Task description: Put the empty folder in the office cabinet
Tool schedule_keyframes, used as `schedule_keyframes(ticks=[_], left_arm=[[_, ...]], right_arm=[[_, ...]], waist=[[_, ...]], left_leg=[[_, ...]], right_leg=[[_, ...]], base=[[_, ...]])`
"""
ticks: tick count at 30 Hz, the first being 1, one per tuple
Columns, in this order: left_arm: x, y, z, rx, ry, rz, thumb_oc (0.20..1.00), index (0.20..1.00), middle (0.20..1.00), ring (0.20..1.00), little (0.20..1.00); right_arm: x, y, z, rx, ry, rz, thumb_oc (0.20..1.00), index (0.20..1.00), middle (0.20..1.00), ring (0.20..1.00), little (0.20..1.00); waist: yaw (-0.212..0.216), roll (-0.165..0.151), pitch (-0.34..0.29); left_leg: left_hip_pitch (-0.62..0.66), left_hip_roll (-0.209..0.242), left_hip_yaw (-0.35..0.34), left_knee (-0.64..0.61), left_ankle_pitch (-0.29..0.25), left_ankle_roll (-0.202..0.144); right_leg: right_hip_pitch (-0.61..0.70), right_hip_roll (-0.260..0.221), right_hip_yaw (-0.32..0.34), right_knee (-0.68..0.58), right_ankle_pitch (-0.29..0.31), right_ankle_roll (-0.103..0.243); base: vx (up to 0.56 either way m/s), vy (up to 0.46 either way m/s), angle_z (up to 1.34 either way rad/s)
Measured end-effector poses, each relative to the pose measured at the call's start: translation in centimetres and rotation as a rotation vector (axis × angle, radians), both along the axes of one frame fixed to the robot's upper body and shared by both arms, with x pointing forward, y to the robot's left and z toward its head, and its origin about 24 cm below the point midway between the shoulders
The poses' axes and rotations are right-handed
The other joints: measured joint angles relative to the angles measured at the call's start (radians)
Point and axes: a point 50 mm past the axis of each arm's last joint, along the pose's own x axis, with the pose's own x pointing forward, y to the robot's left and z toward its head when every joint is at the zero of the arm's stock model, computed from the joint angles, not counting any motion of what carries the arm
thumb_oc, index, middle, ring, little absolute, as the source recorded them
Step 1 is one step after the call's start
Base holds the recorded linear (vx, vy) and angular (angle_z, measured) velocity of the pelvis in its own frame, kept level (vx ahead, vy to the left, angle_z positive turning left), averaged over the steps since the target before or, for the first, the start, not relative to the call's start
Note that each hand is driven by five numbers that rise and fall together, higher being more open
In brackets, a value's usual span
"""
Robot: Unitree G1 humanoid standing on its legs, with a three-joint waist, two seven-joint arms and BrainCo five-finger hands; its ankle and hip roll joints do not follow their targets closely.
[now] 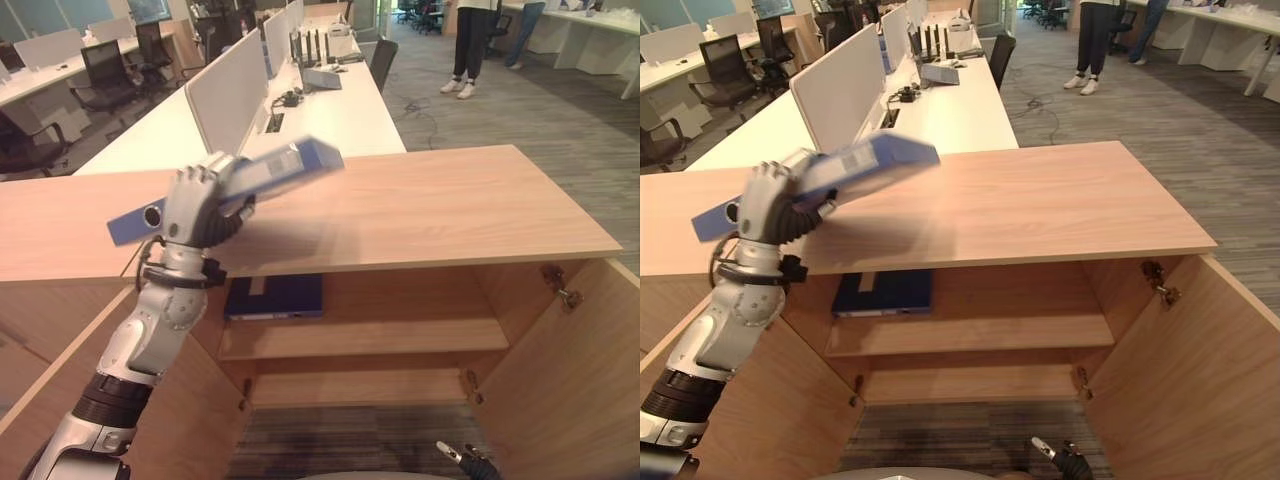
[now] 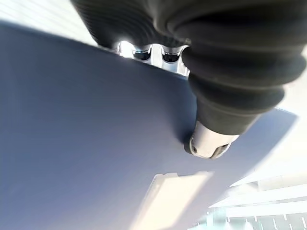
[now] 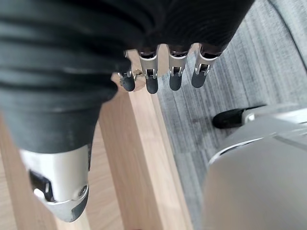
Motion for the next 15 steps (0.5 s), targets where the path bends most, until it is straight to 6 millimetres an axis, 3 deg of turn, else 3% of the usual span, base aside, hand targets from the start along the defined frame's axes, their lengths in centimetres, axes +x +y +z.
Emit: schedule_keyframes(ticks=[5, 9, 15], left_arm=[[-0.7, 0.6, 1.7, -0.109, -0.075, -0.031, 0.2, 0.2, 0.2, 0.2, 0.2], [-2.0, 0.7, 3.7, -0.248, -0.154, -0.137, 0.2, 0.2, 0.2, 0.2, 0.2], [-2.9, 0.2, 4.8, -0.405, -0.167, -0.331, 0.2, 0.2, 0.2, 0.2, 0.2]], right_arm=[[0.2, 0.4, 0.0, 0.013, -0.002, 0.028, 1.0, 1.0, 1.0, 1.0, 1.0], [0.8, 0.4, 0.1, 0.02, -0.018, 0.04, 1.0, 1.0, 1.0, 1.0, 1.0], [1.7, 0.5, 0.2, 0.021, -0.036, 0.047, 1.0, 1.0, 1.0, 1.0, 1.0]], waist=[[0.016, 0.001, -0.001], [0.028, 0.003, 0.0], [0.041, 0.009, -0.001]], left_leg=[[-0.002, 0.0, -0.009, 0.0, -0.002, -0.002], [-0.015, -0.001, -0.029, 0.0, 0.003, 0.0], [-0.023, -0.003, -0.048, 0.0, 0.007, 0.0]], right_leg=[[0.004, -0.002, -0.01, 0.0, -0.003, 0.001], [0.004, -0.003, -0.028, 0.0, -0.002, -0.002], [0.007, -0.006, -0.046, 0.0, -0.003, -0.001]], base=[[-0.02, 0.0, 0.06], [0.0, 0.001, 0.13], [-0.01, -0.001, 0.08]])
